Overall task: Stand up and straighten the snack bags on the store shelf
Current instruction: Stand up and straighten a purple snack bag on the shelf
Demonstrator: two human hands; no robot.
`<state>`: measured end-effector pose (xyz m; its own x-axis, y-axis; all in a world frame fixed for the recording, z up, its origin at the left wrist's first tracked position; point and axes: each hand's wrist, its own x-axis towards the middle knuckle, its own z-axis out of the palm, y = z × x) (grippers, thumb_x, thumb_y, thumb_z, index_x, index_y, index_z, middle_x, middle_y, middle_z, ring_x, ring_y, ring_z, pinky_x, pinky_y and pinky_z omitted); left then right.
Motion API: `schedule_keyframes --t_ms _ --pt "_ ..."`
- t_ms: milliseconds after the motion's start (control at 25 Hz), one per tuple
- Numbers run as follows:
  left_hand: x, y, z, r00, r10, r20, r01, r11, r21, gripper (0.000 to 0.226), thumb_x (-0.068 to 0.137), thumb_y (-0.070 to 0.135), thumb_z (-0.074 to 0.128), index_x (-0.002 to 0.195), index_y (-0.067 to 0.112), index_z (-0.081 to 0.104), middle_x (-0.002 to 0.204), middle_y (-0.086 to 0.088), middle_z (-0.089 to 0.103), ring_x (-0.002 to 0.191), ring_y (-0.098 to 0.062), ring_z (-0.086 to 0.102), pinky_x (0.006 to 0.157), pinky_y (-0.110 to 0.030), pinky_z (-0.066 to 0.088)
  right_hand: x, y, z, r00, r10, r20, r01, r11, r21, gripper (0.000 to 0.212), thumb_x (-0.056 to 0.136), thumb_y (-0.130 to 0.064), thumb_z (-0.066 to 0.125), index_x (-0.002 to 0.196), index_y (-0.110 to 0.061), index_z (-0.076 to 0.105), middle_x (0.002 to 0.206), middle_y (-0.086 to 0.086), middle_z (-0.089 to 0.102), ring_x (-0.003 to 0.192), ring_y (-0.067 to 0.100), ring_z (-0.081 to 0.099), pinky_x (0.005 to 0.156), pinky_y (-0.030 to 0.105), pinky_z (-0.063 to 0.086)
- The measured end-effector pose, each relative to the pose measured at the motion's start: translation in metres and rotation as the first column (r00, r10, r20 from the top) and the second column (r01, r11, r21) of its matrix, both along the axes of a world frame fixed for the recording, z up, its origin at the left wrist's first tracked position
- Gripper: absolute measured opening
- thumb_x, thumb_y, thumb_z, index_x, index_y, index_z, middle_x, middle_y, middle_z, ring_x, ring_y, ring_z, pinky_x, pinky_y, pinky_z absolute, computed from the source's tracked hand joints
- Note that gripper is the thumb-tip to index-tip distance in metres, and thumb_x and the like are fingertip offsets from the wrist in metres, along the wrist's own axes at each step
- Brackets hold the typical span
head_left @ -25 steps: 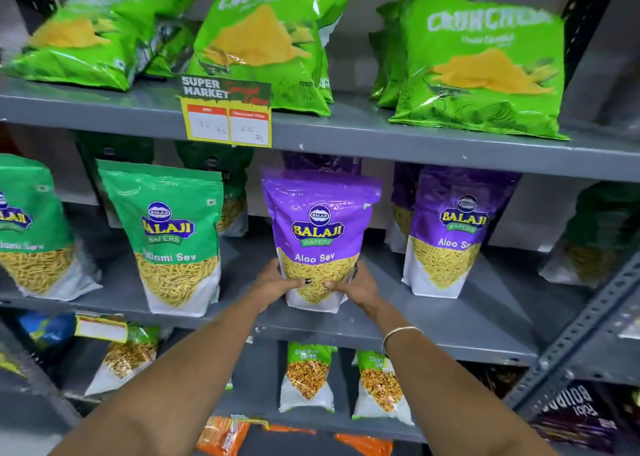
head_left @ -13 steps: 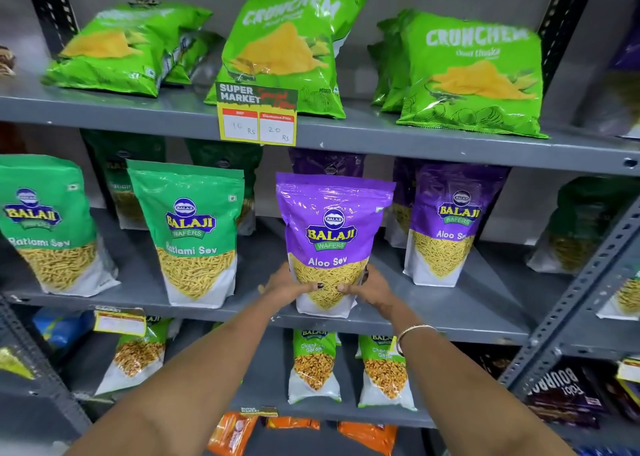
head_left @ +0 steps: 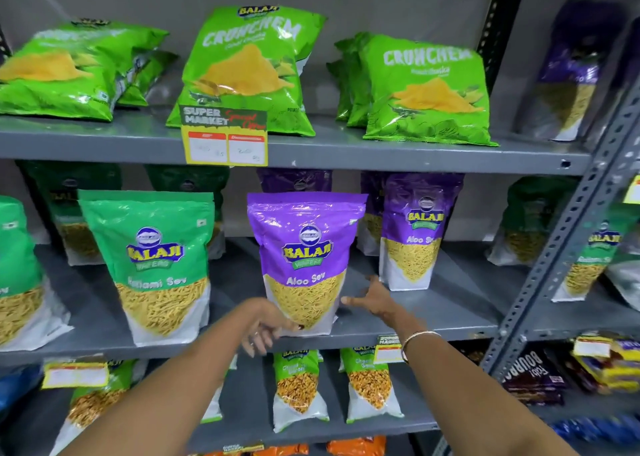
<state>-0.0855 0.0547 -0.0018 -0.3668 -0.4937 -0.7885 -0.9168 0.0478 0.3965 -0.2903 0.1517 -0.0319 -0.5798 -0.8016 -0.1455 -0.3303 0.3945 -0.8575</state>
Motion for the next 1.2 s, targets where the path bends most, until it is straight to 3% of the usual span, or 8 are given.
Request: schedule_keyframes --t_ms 240,480,600,720,800,920,1040,1200 --pt "-0.099 0.044 0.000 0.923 -0.220 -0.315 0.248 0.967 0.052 0.024 0.095 0.033 0.046 0.105 0.012 0.052 0.099 -0.003 0.051 0.099 -0.018 0.050 0.090 -0.036 0.045 -0.095 0.044 0.008 0.966 -0.243 -0.091 0.242 0.970 -0.023 0.085 0.071 -0.021 0.081 0.135 0.005 0.032 0.136 0.021 0.048 0.126 0.033 0.047 0.101 0.038 0.040" --pt "-0.228 0.046 -0.014 0.714 0.116 -0.690 -0.303 0.940 -0.155 0.083 0.087 0.024 0.063 0.149 0.001 0.013 0.158 -0.010 0.020 0.144 -0.023 0.026 0.116 -0.031 0.028 -0.207 0.050 -0.001 0.977 -0.204 0.067 0.210 0.972 -0.108 0.091 0.072 -0.012 0.080 0.143 0.002 0.024 0.145 0.022 0.038 0.130 0.031 0.044 0.108 0.039 0.040" --pt "-0.268 0.032 -0.019 0.607 0.226 -0.762 -0.489 0.862 -0.134 0.089 0.082 0.016 0.070 0.149 0.002 0.013 0.158 -0.012 0.021 0.144 -0.024 0.026 0.114 -0.033 0.027 -0.237 0.036 -0.011 0.968 -0.086 0.235 0.128 0.978 -0.166 0.104 0.061 0.002 0.082 0.142 -0.003 0.017 0.131 0.008 0.049 0.098 0.006 0.065 0.069 0.012 0.052" --pt "-0.288 0.031 -0.027 0.458 0.335 -0.823 -0.578 0.816 0.011 0.061 0.077 -0.002 0.070 0.131 0.000 0.040 0.143 -0.022 0.045 0.121 -0.028 0.052 0.091 -0.032 0.047 -0.242 0.020 -0.016 0.932 0.111 0.344 -0.020 0.967 -0.256 0.070 0.063 0.022 0.072 0.116 -0.005 0.035 0.107 0.011 0.063 0.052 -0.007 0.067 0.044 0.010 0.051" --pt "-0.292 0.039 -0.029 0.417 0.337 -0.844 -0.592 0.805 0.029 0.039 0.075 -0.011 0.069 0.101 0.010 0.050 0.124 -0.023 0.058 0.096 -0.022 0.058 0.069 -0.021 0.051 -0.246 0.018 -0.020 0.918 0.129 0.376 -0.013 0.955 -0.296 0.064 0.061 0.027 0.070 0.110 -0.002 0.042 0.097 0.012 0.067 0.054 -0.003 0.069 0.046 0.012 0.053" --pt "-0.289 0.051 -0.029 0.412 0.334 -0.848 -0.617 0.787 0.010 0.047 0.070 -0.016 0.070 0.081 0.021 0.043 0.108 -0.016 0.056 0.097 -0.020 0.055 0.080 -0.035 0.052 -0.249 0.026 -0.024 0.912 0.096 0.398 0.012 0.965 -0.261 0.070 0.058 0.023 0.075 0.111 -0.004 0.038 0.086 0.000 0.059 0.066 0.005 0.065 0.046 0.011 0.052" --pt "-0.279 0.065 -0.036 0.416 0.326 -0.849 -0.625 0.781 -0.007 0.047 0.067 -0.018 0.072 0.093 0.011 0.045 0.109 -0.015 0.057 0.101 -0.020 0.054 0.093 -0.043 0.050 -0.245 0.042 -0.027 0.926 0.128 0.354 -0.048 0.973 -0.225 0.068 0.065 0.020 0.072 0.119 -0.001 0.037 0.092 0.001 0.061 0.077 0.009 0.059 0.060 0.017 0.055" --pt "-0.263 0.086 -0.039 0.469 0.302 -0.830 -0.583 0.812 -0.034 0.049 0.068 -0.010 0.075 0.113 -0.005 0.054 0.119 -0.022 0.062 0.101 -0.023 0.061 0.069 -0.018 0.055 -0.231 0.068 -0.020 0.942 0.151 0.299 -0.083 0.970 -0.230 0.061 0.065 0.020 0.073 0.118 0.011 0.044 0.114 0.022 0.062 0.092 0.024 0.063 0.073 0.025 0.058"
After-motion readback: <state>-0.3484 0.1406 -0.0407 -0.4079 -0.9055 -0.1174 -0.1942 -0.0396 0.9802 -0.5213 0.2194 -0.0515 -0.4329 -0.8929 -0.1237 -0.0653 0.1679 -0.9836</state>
